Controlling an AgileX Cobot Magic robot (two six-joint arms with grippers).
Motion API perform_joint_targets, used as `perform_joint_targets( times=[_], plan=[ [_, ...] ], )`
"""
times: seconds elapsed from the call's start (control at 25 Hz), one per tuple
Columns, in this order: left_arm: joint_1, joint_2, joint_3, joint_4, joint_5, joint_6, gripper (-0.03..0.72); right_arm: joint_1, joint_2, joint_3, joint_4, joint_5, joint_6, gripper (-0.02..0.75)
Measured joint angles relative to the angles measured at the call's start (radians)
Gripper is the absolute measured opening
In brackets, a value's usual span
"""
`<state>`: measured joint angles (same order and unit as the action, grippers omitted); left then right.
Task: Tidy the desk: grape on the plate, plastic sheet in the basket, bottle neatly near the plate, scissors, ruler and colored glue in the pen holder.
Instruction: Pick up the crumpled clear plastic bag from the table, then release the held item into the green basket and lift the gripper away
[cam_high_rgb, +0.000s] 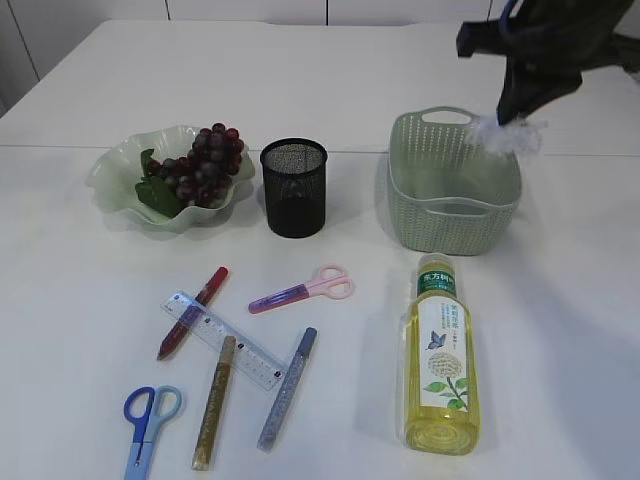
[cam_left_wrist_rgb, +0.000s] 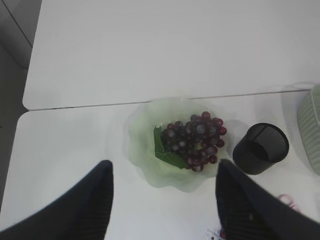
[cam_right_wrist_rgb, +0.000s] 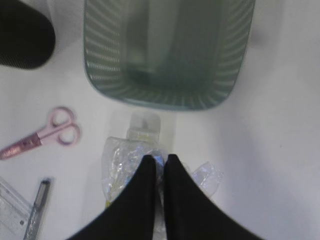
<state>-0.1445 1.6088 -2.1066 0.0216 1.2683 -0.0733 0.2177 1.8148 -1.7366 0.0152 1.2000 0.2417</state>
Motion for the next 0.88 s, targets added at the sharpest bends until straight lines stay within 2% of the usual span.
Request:
perform_joint_targets(
  times=[0.44, 0.68, 0.76, 0.84, 0.88],
  plan=[
    [0.0, 0.0, 0.0, -0.022, 0.0, 0.0, 0.469, -0.007, 0.262, -0.369, -0.054, 0.032, 0.02, 0.044],
    [0.0, 0.0, 0.0, -0.038, 0.0, 0.0, 0.469, -0.038, 0.368, -0.452, -0.057, 0.041, 0.037, 0.054],
    [0.0, 0.0, 0.0, -0.041, 0.0, 0.0, 0.469, -0.045, 0.383, -0.455, -0.058, 0.041, 0.039, 0.09],
    [0.0, 0.0, 0.0, -0.041, 0.0, 0.0, 0.469, -0.051, 0.396, -0.455, -0.061, 0.032, 0.039, 0.171],
    [0.0, 0.0, 0.0, -0.041, 0.0, 0.0, 0.469, -0.051, 0.397, -0.455, -0.06, 0.021, 0.039, 0.239]
  ],
)
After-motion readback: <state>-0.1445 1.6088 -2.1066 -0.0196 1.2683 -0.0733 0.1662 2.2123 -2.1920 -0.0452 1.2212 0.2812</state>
